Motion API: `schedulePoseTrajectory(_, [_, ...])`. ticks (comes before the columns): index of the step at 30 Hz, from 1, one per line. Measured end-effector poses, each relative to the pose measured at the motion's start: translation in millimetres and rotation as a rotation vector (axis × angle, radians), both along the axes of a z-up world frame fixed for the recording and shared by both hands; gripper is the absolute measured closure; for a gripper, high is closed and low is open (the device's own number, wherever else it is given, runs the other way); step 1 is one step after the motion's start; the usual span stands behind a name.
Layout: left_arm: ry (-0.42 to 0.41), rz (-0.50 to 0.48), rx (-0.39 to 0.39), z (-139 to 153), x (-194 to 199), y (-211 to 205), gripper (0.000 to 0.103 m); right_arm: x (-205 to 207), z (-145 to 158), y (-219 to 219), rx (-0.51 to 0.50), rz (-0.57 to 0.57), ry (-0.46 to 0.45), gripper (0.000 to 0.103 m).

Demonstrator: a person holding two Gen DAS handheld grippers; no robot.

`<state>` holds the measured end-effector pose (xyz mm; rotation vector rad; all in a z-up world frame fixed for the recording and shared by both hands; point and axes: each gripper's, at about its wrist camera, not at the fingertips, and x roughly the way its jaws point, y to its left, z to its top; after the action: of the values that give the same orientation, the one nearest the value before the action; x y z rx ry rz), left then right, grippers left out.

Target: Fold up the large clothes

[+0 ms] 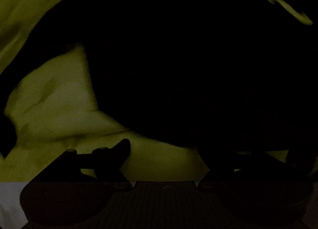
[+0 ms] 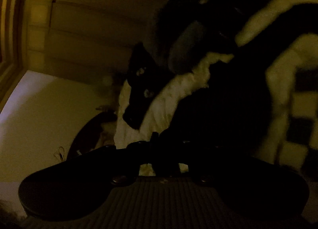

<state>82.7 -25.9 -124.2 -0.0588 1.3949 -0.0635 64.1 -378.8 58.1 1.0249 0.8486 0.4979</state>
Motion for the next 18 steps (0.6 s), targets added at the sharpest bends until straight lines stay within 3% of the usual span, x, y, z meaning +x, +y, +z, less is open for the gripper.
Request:
schedulePoseTrajectory(2, [0.008, 0.096, 0.002, 2, 0, 21, 0.0, 34, -7, 2, -0.062, -0.073, -0.005, 0.089])
schedulePoseTrajectory(4, [0.012, 0.144, 0.012, 5, 0, 38, 0.0, 66, -28, -3, -0.115, -0.215, 0.033, 0.089])
schedulePoseTrajectory(7, [-0.004, 0.132, 0.03, 11, 0, 46, 0.0, 111, -68, -9, -0.284, -0.384, 0.186, 0.089])
schedulePoseTrajectory(9, [-0.037, 0.086, -0.003, 17, 3, 37, 0.0, 127, -93, -10, -0.335, -0.389, 0.259, 0.089])
schedulePoseTrajectory(11, [-0.076, 0.021, -0.042, 21, 2, 23, 0.0, 127, -104, -9, -0.356, -0.375, 0.291, 0.089])
schedulePoseTrajectory(14, [-0.14, -0.177, -0.107, 21, -4, -21, 0.0, 127, -118, -3, -0.364, -0.329, 0.316, 0.089])
schedulePoseTrajectory(18, [-0.2, -0.508, -0.067, 11, -15, -89, 0.0, 123, -126, -11, -0.365, -0.324, 0.354, 0.088])
